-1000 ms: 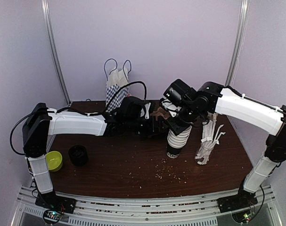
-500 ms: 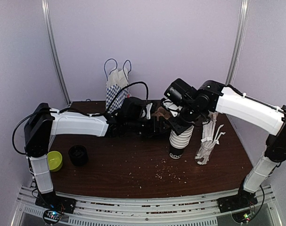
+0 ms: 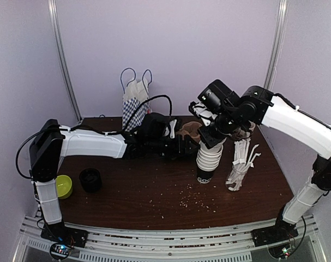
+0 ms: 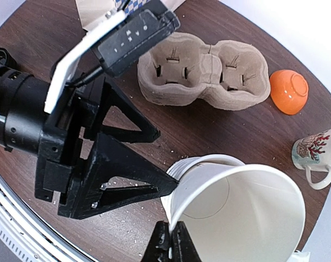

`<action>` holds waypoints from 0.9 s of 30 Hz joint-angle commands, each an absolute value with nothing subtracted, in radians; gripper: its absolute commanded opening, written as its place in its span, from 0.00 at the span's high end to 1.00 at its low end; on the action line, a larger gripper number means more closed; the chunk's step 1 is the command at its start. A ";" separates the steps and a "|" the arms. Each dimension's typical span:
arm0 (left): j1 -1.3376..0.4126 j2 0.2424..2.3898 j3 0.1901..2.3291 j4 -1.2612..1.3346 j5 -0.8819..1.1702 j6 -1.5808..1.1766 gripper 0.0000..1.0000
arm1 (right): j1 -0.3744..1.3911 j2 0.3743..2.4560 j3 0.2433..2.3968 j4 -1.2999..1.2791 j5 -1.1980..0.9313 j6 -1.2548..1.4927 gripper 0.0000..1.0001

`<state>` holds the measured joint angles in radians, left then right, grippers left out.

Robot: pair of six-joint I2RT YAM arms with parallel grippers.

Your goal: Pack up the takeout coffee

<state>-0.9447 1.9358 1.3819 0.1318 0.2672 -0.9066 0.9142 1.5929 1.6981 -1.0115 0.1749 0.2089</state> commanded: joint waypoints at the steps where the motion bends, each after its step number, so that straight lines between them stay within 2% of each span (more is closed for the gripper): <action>1: -0.959 1.965 1.393 0.115 0.259 -0.886 0.26 | 0.924 1.575 1.723 -0.967 0.181 0.215 1.00; 13: -0.963 1.945 1.394 0.102 0.262 -0.878 0.23 | 0.924 1.543 1.834 -1.050 0.250 0.221 1.00; 27: -0.984 1.902 1.398 0.088 0.255 -0.860 0.19 | 0.924 1.489 1.815 -1.074 0.273 0.239 1.00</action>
